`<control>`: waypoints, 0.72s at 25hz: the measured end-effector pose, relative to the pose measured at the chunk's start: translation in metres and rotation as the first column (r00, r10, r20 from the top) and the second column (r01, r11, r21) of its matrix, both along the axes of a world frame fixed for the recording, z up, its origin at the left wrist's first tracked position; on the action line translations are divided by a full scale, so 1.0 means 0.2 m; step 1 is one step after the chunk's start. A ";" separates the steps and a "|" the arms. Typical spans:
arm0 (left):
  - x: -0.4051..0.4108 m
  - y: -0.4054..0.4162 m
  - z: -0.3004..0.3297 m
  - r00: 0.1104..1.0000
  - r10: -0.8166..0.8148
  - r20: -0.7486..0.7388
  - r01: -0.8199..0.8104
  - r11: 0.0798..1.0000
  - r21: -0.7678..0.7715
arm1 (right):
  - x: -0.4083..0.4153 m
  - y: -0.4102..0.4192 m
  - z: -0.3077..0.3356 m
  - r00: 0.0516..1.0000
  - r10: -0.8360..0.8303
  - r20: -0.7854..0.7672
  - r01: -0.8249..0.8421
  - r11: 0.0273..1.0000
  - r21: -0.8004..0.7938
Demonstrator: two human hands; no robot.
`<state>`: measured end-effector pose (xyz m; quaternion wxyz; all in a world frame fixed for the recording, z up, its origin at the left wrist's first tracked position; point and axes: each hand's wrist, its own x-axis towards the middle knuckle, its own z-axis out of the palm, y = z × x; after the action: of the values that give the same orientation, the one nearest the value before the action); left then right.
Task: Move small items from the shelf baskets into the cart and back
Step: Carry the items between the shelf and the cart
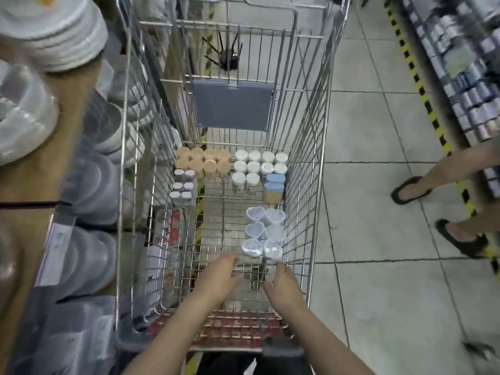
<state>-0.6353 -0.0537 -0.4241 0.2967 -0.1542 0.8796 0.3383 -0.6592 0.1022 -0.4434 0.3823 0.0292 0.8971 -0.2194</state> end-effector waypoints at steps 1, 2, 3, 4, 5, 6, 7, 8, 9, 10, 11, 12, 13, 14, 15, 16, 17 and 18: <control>-0.04 0.00 -0.08 1.000 0.010 0.006 -0.010 1.000 0.005 | -0.03 -0.01 -0.06 1.000 0.002 -0.021 -0.002 1.000 0.022; -0.07 -0.01 -0.15 1.000 0.026 0.016 -0.027 1.000 0.007 | -0.07 -0.02 -0.12 0.999 0.000 -0.044 0.002 0.999 0.035; -0.09 -0.01 -0.23 0.999 0.044 0.020 -0.044 0.999 0.010 | -0.10 -0.04 -0.18 0.998 -0.006 -0.070 0.009 0.999 0.045; -0.11 -0.01 -0.30 0.998 0.061 0.029 -0.061 0.998 0.015 | -0.12 -0.05 -0.24 0.995 -0.013 -0.096 0.018 0.998 0.054; -0.13 -0.01 -0.36 0.997 0.077 0.029 -0.077 0.997 0.019 | -0.14 -0.07 -0.30 0.993 -0.027 -0.113 0.034 0.997 0.065; -0.14 -0.01 -0.43 0.995 0.090 0.033 -0.091 0.996 0.024 | -0.16 -0.08 -0.35 0.992 -0.045 -0.118 0.055 0.995 0.080; -0.16 0.00 -0.48 0.995 0.097 0.029 -0.098 0.995 0.035 | -0.17 -0.09 -0.39 0.991 -0.059 -0.118 0.070 0.993 0.097; -0.17 0.01 -0.54 0.995 0.100 0.019 -0.101 0.993 0.055 | -0.18 -0.09 -0.43 0.991 -0.064 -0.118 0.077 0.991 0.114; -0.19 0.02 -0.59 0.995 0.096 0.001 -0.096 0.993 0.071 | -0.19 -0.09 -0.47 0.991 -0.067 -0.118 0.082 0.989 0.124; -0.20 0.03 -0.64 0.995 0.100 -0.015 -0.099 0.991 0.088 | -0.19 -0.09 -0.50 0.990 -0.076 -0.120 0.091 0.987 0.129; -0.21 0.03 -0.67 0.994 0.102 -0.025 -0.099 0.991 0.093 | -0.19 -0.09 -0.53 0.989 -0.084 -0.120 0.100 0.986 0.136; -0.22 0.04 -0.70 0.993 0.110 -0.040 -0.106 0.990 0.096 | -0.20 -0.09 -0.56 0.989 -0.087 -0.120 0.105 0.983 0.151; -0.23 0.04 -0.73 0.992 0.115 -0.055 -0.110 0.990 0.092 | -0.20 -0.09 -0.58 0.989 -0.085 -0.120 0.105 0.980 0.169; -0.23 0.05 -0.75 0.990 0.123 -0.069 -0.117 0.989 0.095 | -0.19 -0.09 -0.59 0.990 -0.084 -0.114 0.104 0.978 0.183; -0.23 0.05 -0.77 0.989 0.120 -0.081 -0.113 0.989 0.094 | -0.19 -0.09 -0.61 0.990 -0.088 -0.108 0.108 0.976 0.189; -0.23 0.04 -0.79 0.990 0.112 -0.090 -0.103 0.990 0.098 | -0.19 -0.09 -0.62 0.990 -0.092 -0.104 0.110 0.976 0.186; -0.23 0.04 -0.79 0.991 0.094 -0.092 -0.086 0.992 0.095 | -0.20 -0.09 -0.63 0.990 -0.093 -0.104 0.110 0.977 0.180; -0.22 0.03 -0.80 0.993 0.074 -0.093 -0.066 0.994 0.086 | -0.20 -0.09 -0.63 0.990 -0.094 -0.102 0.111 0.979 0.173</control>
<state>-0.6800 -0.0472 -0.5851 0.2482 -0.1563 0.8720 0.3919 -0.6984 0.0843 -0.5695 0.3242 0.0993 0.9273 -0.1586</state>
